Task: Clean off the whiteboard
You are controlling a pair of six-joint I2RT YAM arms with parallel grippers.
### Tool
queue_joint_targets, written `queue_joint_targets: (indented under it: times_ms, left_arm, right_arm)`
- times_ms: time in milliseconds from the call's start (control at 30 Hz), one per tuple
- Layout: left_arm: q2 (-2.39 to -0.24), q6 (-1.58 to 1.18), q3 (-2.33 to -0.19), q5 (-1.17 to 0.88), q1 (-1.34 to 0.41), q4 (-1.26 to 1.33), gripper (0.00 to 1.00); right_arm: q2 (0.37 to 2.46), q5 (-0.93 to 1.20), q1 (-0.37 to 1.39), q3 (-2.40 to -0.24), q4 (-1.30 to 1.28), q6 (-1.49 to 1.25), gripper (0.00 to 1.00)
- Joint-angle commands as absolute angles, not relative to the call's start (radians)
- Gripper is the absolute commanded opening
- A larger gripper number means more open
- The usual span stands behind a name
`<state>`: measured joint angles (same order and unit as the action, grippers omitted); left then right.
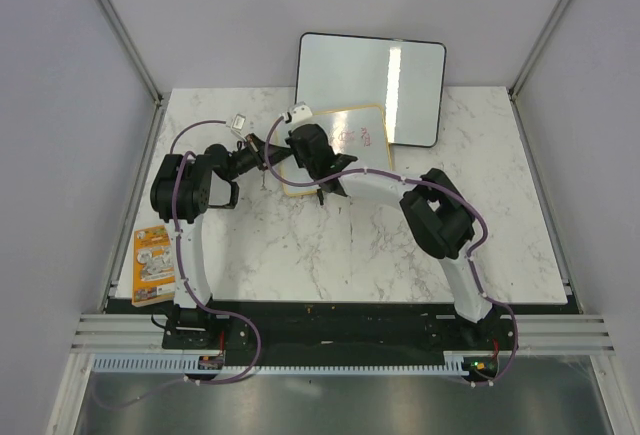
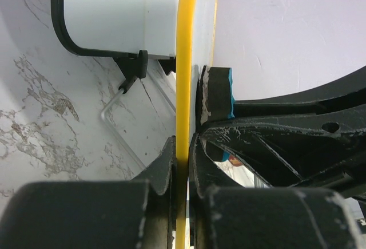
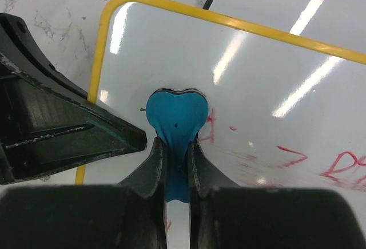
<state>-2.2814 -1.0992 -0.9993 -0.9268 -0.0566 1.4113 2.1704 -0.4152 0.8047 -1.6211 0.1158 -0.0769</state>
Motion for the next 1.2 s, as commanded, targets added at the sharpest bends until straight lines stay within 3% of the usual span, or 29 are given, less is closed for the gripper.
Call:
queue_joint_targets:
  times_ms: [0, 267, 733, 933, 1167]
  left_arm:
    - [-2.304, -1.042, -0.983, -1.016, -0.081, 1.663, 0.02]
    - [-2.303, -1.04, -0.983, -1.017, -0.081, 1.663, 0.02]
    - [-2.303, -1.04, -0.977, -1.009, -0.08, 1.663, 0.02]
    - [-2.303, -1.042, -0.982, -1.009, -0.078, 1.663, 0.02]
    - [-2.304, -1.043, -0.982, -1.012, -0.078, 1.663, 0.02]
  right_arm:
    - [2.292, -0.229, 0.839, -1.635, 0.003, -0.075, 0.0]
    - [2.261, -0.373, 0.799, -1.522, -0.029, -0.161, 0.0]
    - [2.04, -0.373, 0.454, -1.197, 0.083, -0.272, 0.0]
    - [2.071, -0.27, 0.472, -1.23, 0.074, -0.265, 0.0]
    - [2.146, -0.336, 0.676, -1.382, 0.017, -0.183, 0.0]
